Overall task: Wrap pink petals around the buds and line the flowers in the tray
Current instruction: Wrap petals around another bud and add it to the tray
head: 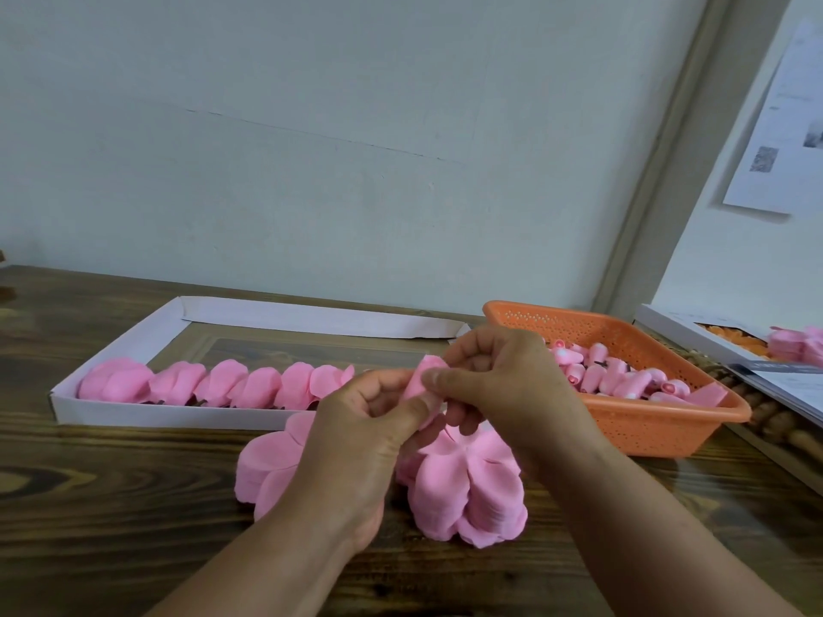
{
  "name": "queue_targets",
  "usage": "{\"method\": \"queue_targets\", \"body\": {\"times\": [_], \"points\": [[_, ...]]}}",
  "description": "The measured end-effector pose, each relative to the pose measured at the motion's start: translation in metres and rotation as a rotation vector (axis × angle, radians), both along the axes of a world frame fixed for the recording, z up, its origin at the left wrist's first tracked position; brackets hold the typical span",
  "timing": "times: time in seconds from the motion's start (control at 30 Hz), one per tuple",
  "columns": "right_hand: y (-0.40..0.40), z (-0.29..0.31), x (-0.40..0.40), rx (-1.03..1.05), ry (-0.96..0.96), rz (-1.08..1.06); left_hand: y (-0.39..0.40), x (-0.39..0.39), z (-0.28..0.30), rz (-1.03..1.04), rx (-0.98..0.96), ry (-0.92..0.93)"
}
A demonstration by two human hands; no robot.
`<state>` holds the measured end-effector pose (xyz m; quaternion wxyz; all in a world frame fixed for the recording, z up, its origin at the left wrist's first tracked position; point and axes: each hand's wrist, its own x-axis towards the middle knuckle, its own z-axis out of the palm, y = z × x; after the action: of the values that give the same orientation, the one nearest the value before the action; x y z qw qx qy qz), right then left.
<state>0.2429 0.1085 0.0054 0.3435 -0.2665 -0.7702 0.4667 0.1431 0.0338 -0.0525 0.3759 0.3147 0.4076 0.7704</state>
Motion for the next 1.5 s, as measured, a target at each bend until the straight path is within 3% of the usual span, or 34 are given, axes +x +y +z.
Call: {"method": "queue_targets", "body": {"times": [0.23, 0.9, 1.27, 1.5], "points": [[0.013, 0.008, 0.002, -0.003, -0.121, 0.115, 0.003, -0.001, -0.003, -0.005, -0.002, 0.025], [0.01, 0.001, -0.006, 0.176, -0.057, 0.045, 0.005, -0.007, 0.0, 0.055, -0.058, 0.163], [0.016, -0.011, 0.003, 0.127, -0.027, -0.023, 0.007, -0.008, 0.005, -0.082, -0.182, 0.254], [0.016, -0.018, 0.007, 0.084, -0.005, -0.001, 0.011, -0.011, 0.007, -0.024, -0.254, 0.298]]}}
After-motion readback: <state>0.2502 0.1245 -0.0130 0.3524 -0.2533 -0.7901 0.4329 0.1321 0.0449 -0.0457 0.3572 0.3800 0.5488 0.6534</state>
